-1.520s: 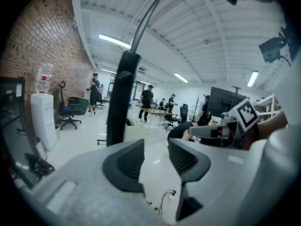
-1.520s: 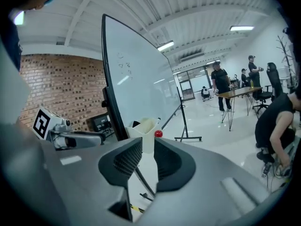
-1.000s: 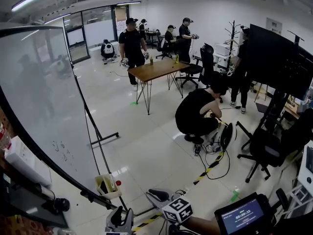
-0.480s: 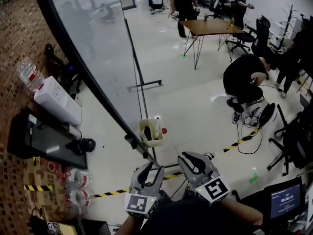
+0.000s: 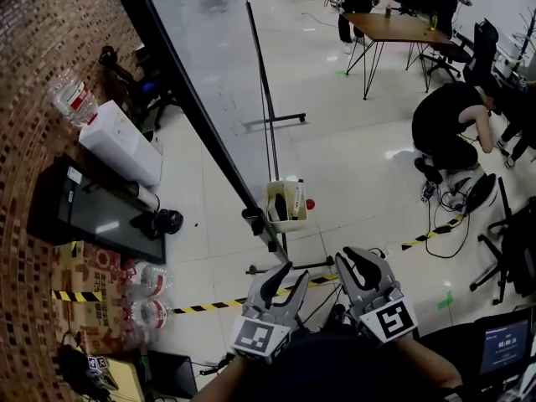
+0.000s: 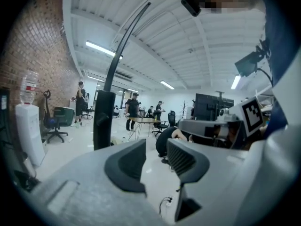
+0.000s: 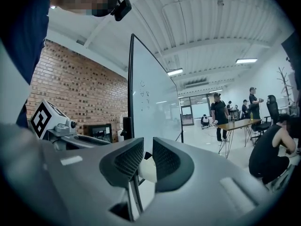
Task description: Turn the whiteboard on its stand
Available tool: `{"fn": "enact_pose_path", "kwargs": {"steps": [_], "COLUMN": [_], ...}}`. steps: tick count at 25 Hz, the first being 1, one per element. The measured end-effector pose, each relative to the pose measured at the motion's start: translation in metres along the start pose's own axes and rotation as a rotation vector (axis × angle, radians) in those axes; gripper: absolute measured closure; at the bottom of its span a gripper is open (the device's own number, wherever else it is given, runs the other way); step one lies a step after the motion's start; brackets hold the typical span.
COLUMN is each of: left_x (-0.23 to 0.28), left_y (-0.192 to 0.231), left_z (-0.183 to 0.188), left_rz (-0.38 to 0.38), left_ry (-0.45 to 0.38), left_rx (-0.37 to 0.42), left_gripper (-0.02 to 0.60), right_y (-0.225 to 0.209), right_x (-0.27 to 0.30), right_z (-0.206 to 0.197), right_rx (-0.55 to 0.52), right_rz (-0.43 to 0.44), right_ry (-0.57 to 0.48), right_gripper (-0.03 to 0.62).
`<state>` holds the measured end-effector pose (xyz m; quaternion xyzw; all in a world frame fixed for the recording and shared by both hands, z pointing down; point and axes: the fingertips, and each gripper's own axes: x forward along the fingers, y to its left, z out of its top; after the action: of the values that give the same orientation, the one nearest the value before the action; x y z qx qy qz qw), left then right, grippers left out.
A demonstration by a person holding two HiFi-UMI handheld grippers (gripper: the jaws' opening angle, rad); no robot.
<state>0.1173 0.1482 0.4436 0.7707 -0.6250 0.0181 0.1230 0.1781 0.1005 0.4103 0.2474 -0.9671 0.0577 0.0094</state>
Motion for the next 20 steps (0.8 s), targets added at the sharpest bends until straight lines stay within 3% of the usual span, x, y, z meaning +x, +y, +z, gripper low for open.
{"fn": "enact_pose_path", "kwargs": {"steps": [20], "left_x": [0.053], "left_y": [-0.053], "left_z": [0.020], "left_rz": [-0.230], "left_ry": [-0.007], "left_rx": [0.000], "left_gripper": [0.439], "right_y": [-0.054], "right_x": [-0.043], "right_z": [0.005], "right_rx": [-0.035], "right_rz": [-0.234], "right_ry": [-0.039], "right_gripper": [0.537]}}
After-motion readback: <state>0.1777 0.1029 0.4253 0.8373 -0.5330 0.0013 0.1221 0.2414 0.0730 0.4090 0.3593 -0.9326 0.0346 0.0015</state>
